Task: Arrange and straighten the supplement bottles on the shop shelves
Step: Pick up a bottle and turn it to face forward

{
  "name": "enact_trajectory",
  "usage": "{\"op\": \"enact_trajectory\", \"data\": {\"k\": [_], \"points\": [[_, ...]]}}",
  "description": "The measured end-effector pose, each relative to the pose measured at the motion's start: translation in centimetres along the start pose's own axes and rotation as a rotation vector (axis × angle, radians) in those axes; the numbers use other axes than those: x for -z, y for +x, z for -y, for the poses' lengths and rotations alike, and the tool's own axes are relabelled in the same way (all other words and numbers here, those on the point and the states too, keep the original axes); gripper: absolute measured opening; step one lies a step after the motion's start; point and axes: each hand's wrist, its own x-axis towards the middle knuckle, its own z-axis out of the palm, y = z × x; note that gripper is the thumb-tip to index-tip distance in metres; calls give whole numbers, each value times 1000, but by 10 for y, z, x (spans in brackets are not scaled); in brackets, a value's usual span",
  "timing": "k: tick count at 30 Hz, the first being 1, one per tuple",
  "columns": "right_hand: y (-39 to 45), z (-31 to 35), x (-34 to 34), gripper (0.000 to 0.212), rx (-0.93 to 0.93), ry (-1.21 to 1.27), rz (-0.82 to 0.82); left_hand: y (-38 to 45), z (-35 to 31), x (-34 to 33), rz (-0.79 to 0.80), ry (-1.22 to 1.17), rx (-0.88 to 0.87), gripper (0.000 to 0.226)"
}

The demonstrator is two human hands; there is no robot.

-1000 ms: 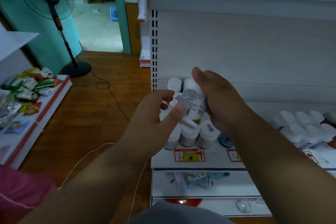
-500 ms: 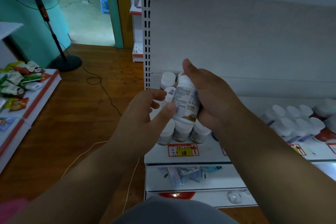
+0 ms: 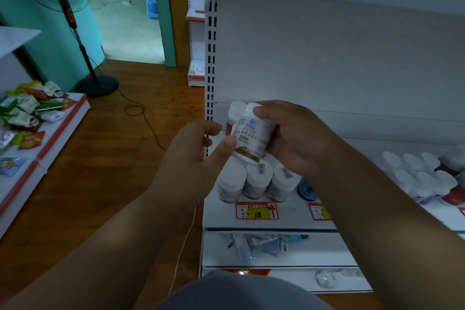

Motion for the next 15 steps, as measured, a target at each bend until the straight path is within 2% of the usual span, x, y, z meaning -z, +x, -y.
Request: {"op": "enact_trajectory", "data": {"k": [5, 8, 15], "points": [[23, 5, 4, 17, 126, -538, 74, 4, 15, -3, 9, 35, 25, 59], [45, 1, -1, 28, 202, -878, 44, 9, 27, -4, -1, 57, 56, 48], [75, -40, 0, 46, 316, -1232, 82, 6, 44, -8, 14, 61, 74, 48]]}}
